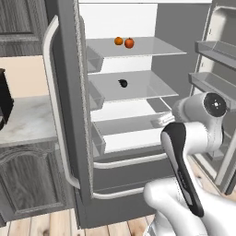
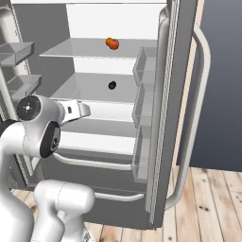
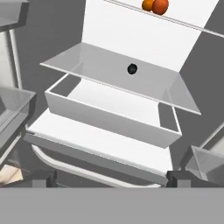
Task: Place the apple in the correct fridge rack based on whether it is a fruit or vegetable. Finally, close the fridge door.
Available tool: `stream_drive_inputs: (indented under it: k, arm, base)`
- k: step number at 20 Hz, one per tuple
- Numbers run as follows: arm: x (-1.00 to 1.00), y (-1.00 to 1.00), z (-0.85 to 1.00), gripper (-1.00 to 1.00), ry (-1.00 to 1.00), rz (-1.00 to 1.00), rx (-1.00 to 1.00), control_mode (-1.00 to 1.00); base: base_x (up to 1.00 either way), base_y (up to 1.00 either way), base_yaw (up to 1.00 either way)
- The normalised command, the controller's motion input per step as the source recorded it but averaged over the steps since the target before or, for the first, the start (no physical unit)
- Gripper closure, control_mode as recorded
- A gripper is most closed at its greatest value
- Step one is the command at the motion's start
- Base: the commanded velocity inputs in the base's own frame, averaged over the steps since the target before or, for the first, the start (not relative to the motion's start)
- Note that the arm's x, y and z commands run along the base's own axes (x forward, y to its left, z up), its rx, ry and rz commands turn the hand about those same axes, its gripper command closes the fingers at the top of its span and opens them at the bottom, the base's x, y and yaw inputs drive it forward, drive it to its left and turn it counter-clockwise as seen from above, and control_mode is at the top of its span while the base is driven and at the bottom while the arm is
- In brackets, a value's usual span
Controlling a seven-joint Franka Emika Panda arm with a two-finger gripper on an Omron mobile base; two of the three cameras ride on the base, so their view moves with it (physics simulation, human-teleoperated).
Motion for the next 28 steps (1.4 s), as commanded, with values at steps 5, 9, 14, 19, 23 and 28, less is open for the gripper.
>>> stream_drive_inputs:
  k: [5, 9, 14, 19, 23, 28]
  arm:
    - [-0.42, 0.03, 0.00, -1.00, -0.10, 0.02, -0.01, -1.00]
    - [-0.76, 0.34, 0.00, -1.00, -0.22, 0.15, -0.11, -1.00]
    - [-0.72, 0.60, 0.11, -1.00, -0.07, 0.17, -0.19, -1.00]
    - [-0.55, 0.94, 0.08, -1.00, -0.02, 0.14, -0.30, -1.00]
    - [-0.11, 1.00, -0.03, -1.00, 0.00, 0.06, -0.37, -1.00]
    - [0.02, 1.00, -0.16, -1.00, -0.02, 0.02, -0.39, -1.00]
  base:
    - [0.00, 0.00, 0.00]
    - [0.00, 0.00, 0.00]
    - [0.00, 0.00, 0.00]
    - [0.00, 0.00, 0.00]
    - [0.00, 0.00, 0.00]
    - [0.00, 0.00, 0.00]
